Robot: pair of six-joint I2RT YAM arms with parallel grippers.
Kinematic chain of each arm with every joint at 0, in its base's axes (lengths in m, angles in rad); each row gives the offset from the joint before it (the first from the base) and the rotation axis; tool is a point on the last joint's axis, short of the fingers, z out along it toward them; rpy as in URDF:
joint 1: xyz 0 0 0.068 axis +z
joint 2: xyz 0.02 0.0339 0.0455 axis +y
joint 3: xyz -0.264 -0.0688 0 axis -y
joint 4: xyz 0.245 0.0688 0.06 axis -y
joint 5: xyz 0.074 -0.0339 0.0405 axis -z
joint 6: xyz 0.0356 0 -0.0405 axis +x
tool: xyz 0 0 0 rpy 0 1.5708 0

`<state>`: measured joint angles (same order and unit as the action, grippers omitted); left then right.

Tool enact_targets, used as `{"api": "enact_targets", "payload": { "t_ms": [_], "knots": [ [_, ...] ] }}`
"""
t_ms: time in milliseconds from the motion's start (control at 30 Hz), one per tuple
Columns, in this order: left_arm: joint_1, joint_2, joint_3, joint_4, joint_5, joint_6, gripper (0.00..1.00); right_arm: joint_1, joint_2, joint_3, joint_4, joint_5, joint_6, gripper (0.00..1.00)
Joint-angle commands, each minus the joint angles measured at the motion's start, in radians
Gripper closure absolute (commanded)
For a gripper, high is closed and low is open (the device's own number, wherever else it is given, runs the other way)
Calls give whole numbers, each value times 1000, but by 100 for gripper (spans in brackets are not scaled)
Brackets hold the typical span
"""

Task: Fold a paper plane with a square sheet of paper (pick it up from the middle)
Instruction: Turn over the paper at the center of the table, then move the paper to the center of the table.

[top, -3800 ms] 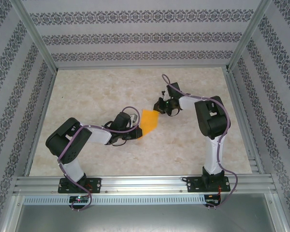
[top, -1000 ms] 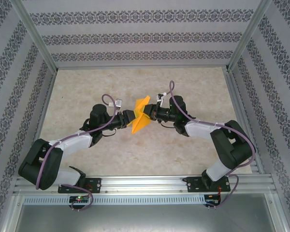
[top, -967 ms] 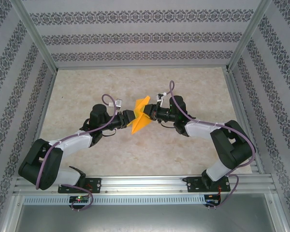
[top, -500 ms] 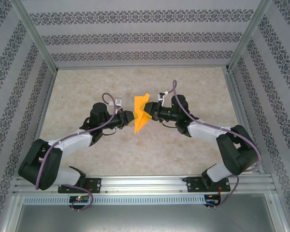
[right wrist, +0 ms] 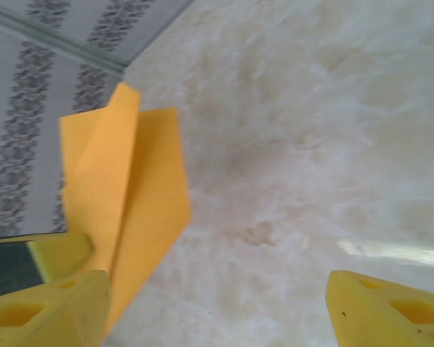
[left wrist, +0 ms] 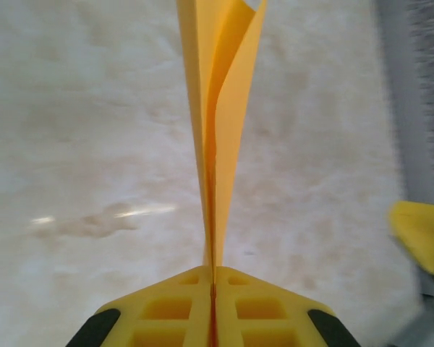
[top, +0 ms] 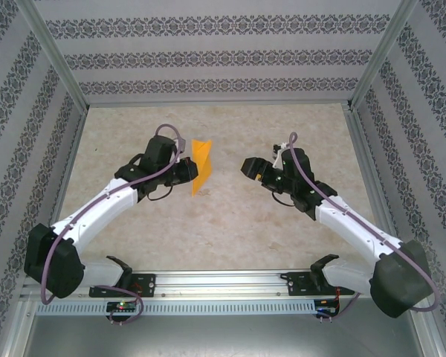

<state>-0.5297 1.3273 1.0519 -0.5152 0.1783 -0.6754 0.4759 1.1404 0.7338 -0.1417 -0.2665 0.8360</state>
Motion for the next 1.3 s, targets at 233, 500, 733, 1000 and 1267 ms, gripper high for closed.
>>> {"api": "enact_targets", "payload": {
  "t_ms": [233, 500, 733, 1000, 1267],
  "knots": [
    [-194, 346, 293, -521, -722, 39, 88, -6, -77, -56, -218, 292, -56, 21],
    [-222, 549, 380, -407, -583, 40, 82, -31, -133, -129, -190, 308, -17, 22],
    [-194, 573, 411, -257, -281, 69, 53, -8, -128, -142, -164, 255, -4, 24],
    [-23, 429, 239, -8, -20, 35, 33, 116, 52, -68, -76, 238, -6, 32],
    [163, 215, 37, -29, -65, 40, 19, 359, 464, 264, 4, 221, -2, 51]
  ]
}}
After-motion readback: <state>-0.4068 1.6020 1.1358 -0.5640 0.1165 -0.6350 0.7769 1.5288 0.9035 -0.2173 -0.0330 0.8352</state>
